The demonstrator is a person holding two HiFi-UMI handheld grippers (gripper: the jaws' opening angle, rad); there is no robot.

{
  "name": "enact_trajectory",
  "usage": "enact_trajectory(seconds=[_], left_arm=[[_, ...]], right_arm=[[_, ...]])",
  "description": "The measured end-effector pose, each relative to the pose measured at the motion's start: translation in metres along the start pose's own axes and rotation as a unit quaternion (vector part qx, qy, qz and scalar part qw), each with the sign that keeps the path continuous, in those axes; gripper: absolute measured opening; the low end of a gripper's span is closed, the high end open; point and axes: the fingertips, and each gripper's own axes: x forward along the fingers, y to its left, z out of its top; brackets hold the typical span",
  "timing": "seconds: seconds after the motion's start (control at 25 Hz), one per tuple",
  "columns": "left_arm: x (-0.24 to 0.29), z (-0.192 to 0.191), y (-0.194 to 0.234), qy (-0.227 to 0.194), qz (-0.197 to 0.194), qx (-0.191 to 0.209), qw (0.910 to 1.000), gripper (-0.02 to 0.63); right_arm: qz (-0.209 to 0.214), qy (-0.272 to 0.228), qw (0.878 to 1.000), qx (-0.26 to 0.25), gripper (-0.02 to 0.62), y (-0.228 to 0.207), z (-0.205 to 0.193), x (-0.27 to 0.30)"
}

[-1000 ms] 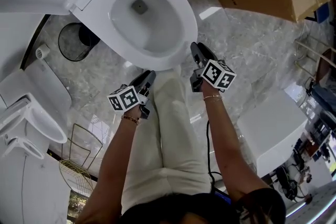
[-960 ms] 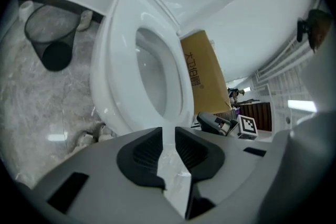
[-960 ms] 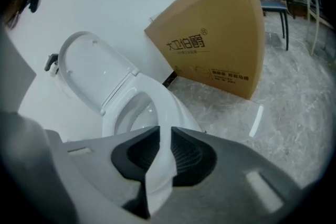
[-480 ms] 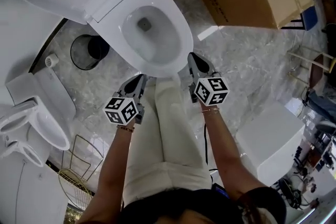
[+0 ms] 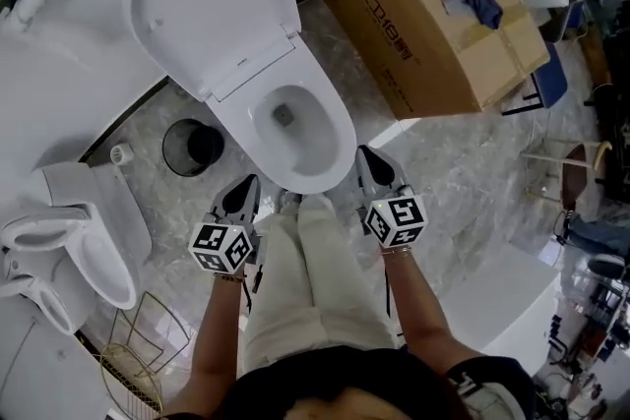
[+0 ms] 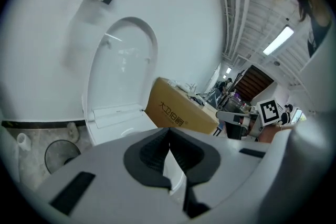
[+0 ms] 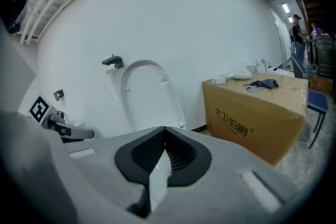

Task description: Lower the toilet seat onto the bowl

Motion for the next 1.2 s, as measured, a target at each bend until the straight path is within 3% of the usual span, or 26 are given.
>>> enact_trajectory(seconds=[0.32,0.48,0.68,0.88,1.08,1.2], left_arm=[[-0.053,0.089,-0.022,-0.062,0.056,0.052,0.9952,0.005],[-0.082,0.123,-0.043,-0.092,0.085,0.095,0.9876,0.005],[-0.106,0.157,-0.057,-0.129,0.115,0.114,0.9784,0.005],[-0.133,0.179,-0.066,-0.162,0.131,0.128,0.9698,0.005],[-0.163,0.182,-0.072,-0.177,0.172,0.173,0.9534,0.005],[-0.175,0.19,-0.075,-0.194,0.186,0.18,0.9463,0.005]], right_arm=[[0.039,-0.048,0.997,-0.048,0.005,0.044,0.084,-0.029],[0.049,-0.088,0.993,-0.068,0.005,0.062,0.13,-0.043],[0.055,-0.132,0.984,-0.104,0.005,0.078,0.171,-0.064],[0.061,-0.164,0.972,-0.155,0.005,0.096,0.198,-0.082],[0.068,-0.196,0.96,-0.186,0.005,0.11,0.216,-0.098],[0.072,-0.207,0.958,-0.184,0.005,0.113,0.225,-0.102]])
